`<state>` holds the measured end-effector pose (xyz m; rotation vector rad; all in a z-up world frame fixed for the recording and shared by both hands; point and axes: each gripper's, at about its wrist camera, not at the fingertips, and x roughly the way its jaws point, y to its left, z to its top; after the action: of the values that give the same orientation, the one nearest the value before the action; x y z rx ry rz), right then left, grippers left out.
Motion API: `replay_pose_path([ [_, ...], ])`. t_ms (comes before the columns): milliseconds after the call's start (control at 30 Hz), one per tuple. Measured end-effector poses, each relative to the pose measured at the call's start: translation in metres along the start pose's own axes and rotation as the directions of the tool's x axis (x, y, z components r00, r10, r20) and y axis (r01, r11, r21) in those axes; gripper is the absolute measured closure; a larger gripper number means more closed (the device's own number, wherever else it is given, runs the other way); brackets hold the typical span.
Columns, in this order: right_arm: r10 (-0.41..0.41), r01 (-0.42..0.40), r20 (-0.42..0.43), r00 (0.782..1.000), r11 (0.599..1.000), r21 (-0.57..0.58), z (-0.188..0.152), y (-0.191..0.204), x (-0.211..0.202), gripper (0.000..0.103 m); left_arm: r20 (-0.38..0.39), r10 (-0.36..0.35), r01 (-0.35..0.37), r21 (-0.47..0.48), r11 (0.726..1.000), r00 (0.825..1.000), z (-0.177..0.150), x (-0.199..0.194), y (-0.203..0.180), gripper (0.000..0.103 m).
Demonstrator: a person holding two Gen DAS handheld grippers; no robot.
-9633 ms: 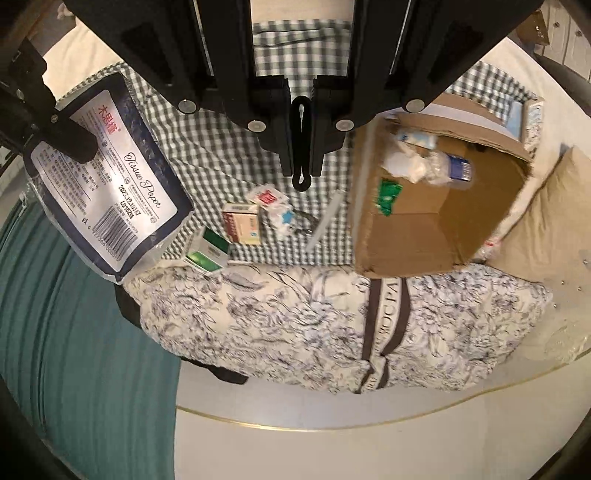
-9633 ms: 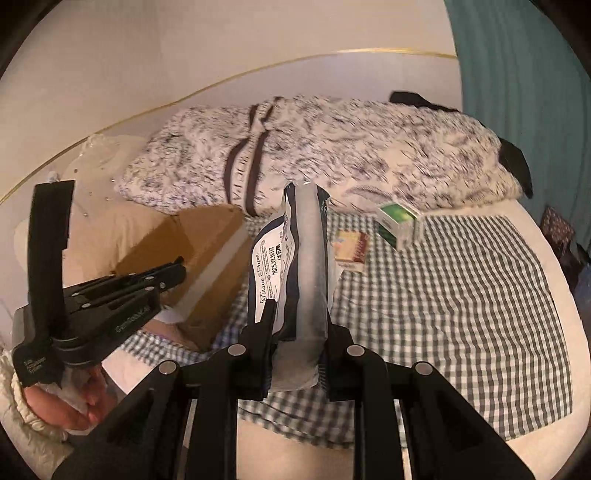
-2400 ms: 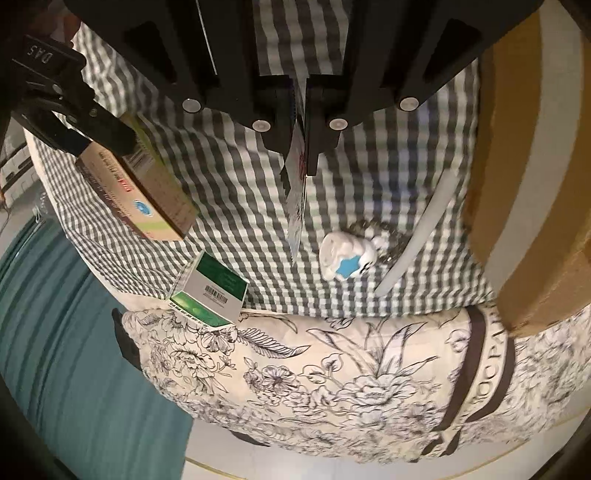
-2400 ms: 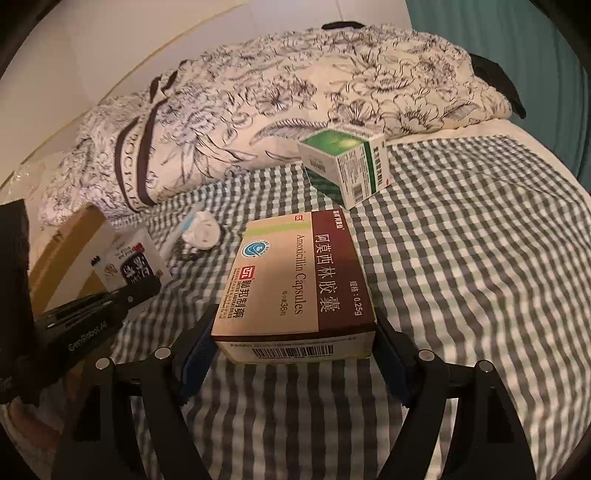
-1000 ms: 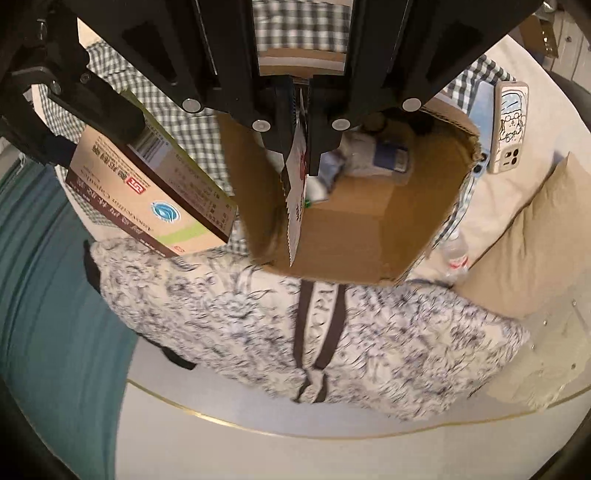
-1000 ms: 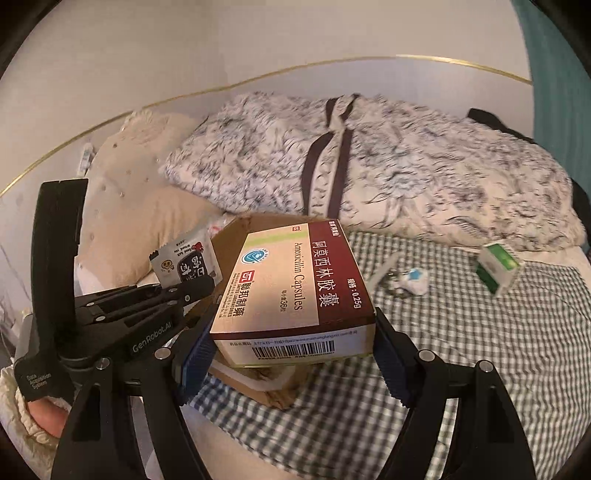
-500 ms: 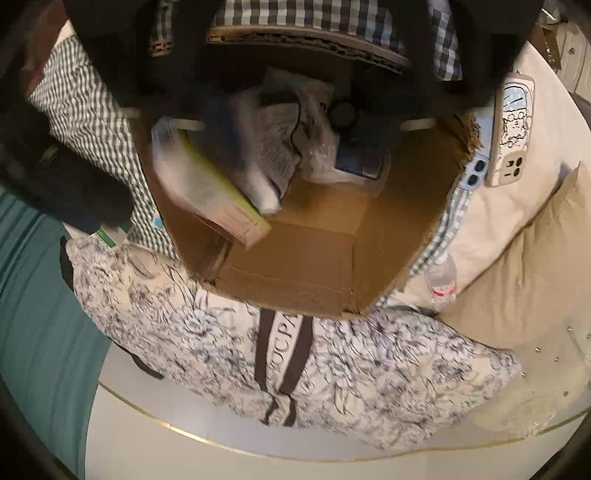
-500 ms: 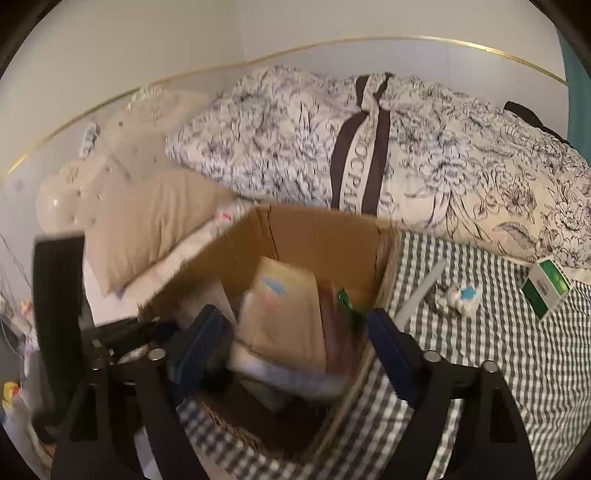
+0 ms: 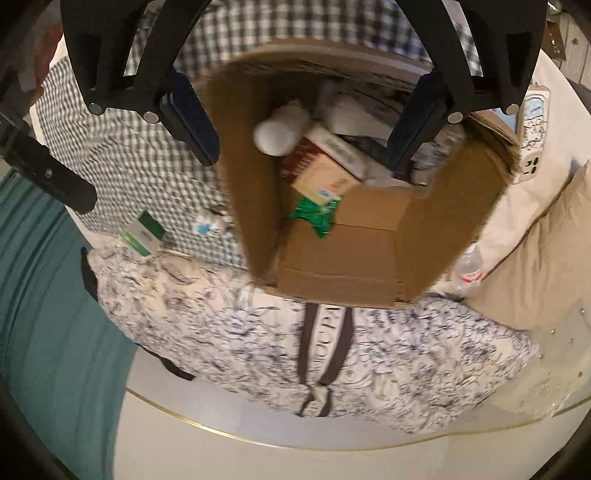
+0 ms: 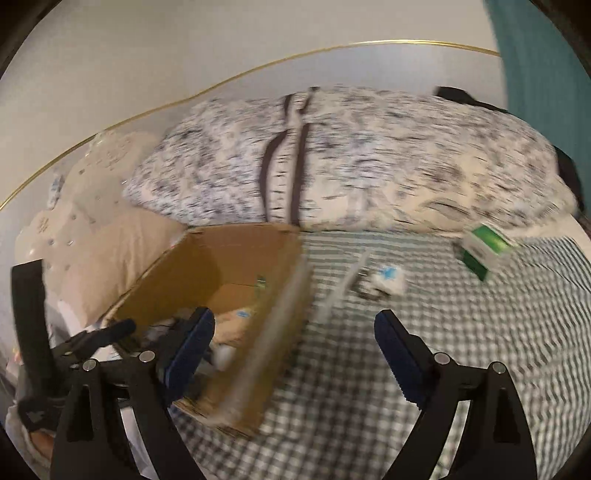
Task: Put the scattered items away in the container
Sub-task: 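Carry both items over the box and open both tools to drop them, then move both tools back toward the green box and plush toy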
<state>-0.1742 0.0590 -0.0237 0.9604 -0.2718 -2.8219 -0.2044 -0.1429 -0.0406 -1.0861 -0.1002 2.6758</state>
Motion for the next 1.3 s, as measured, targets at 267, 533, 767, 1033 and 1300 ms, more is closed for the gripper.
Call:
replay_pose_path([
  [267,-0.104,0.100,0.043,0.994,0.992,0.080,-0.020,-0.070,-0.060,0.014,-0.013,-0.048,0.049,0.073,0.996,0.999,-0.013,-0.008,-0.070,0.005],
  [533,-0.140,0.129,0.076,0.987,0.983,0.133,-0.032,-0.119,-0.093,0.014,-0.054,-0.063,0.068,0.102,0.992,0.997,-0.018,0.006,-0.119,0.004],
  [767,-0.172,0.163,0.060,0.983,0.978,0.126,-0.036,-0.153,-0.085,0.014,-0.110,-0.056,0.070,0.135,0.988,0.992,-0.019,0.040,-0.156,0.004],
  [1033,-0.201,0.198,0.027,0.979,0.976,0.089,-0.013,-0.206,-0.046,0.014,-0.157,0.003,0.011,0.086,0.996,0.988,0.002,0.099,-0.174,0.004],
  [1300,-0.172,0.172,0.014,0.985,0.983,-0.063,0.042,-0.244,0.016,0.014,-0.145,0.033,-0.049,-0.108,0.993,0.989,0.045,0.158,-0.168,0.004],
])
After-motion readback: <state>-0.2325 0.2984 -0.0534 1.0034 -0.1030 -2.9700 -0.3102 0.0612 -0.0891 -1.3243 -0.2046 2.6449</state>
